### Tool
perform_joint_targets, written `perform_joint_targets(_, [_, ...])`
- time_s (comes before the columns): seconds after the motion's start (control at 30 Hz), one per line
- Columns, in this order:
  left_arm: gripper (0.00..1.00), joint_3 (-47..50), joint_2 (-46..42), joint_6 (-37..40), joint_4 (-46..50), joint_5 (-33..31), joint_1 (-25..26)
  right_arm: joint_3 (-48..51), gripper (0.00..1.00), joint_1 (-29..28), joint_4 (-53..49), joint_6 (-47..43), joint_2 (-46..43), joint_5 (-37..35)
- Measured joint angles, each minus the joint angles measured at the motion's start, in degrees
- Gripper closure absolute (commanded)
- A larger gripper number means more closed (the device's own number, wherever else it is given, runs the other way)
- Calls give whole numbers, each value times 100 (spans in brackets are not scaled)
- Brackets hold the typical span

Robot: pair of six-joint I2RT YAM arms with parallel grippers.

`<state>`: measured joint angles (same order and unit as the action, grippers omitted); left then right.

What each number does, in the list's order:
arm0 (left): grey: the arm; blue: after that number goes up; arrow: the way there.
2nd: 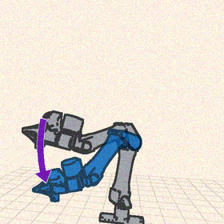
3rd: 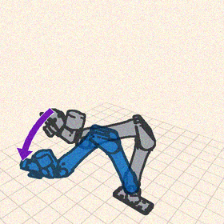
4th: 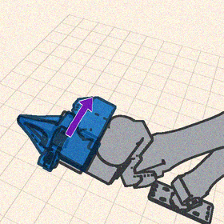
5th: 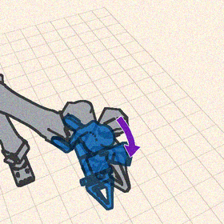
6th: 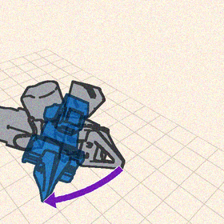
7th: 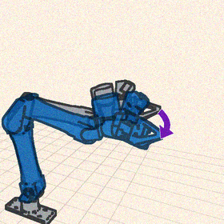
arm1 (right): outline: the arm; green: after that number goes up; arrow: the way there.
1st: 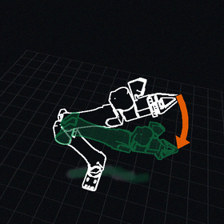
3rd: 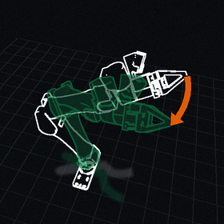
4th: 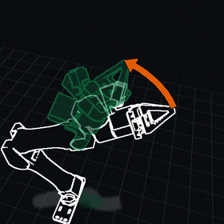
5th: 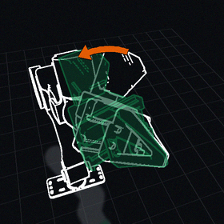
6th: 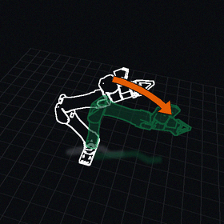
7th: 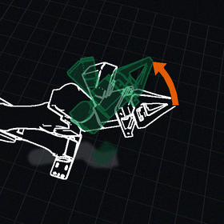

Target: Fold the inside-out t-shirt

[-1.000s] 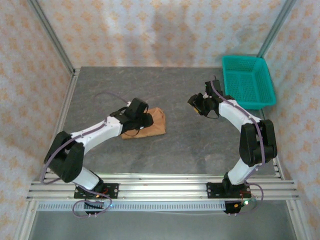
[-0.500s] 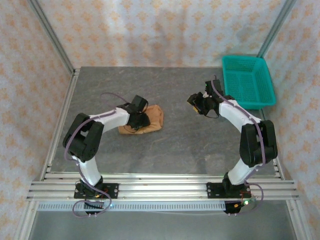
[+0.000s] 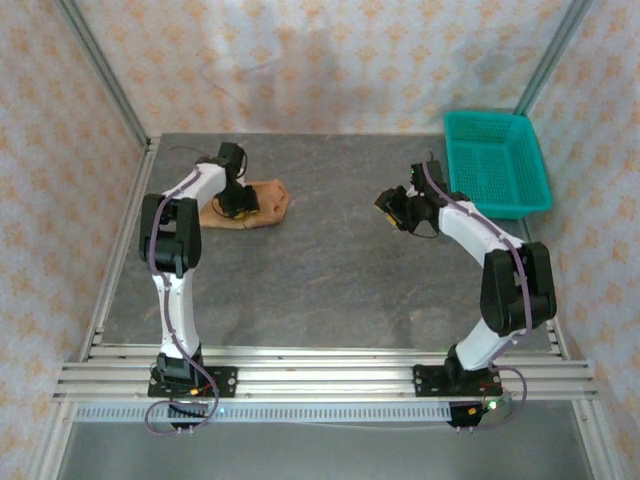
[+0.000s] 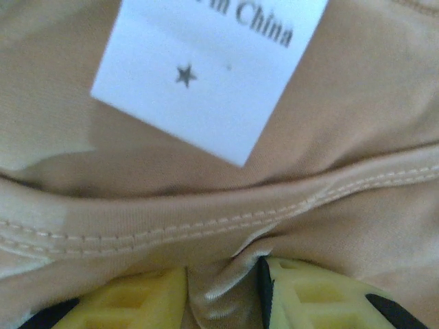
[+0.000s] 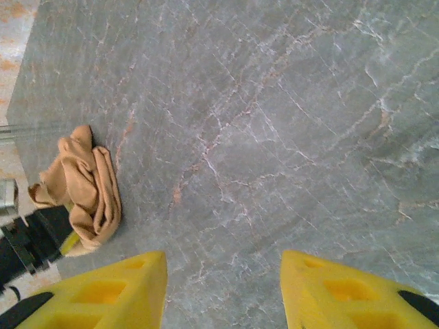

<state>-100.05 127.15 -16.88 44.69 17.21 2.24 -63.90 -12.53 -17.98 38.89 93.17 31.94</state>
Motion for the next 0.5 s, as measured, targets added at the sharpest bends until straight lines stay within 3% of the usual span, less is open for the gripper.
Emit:
perform_joint_targets(0.23, [62, -1351, 756, 439, 564, 236, -529, 428, 52, -28, -15, -26, -210, -22])
perform_joint_targets(0.4, [57, -1307, 708, 385, 496, 321, -901, 428, 51, -63, -7, -46, -192, -50])
perform_joint_targets(0.5, [51, -717, 332, 247, 146, 367, -881, 428, 52, -155, 2, -44, -179, -66])
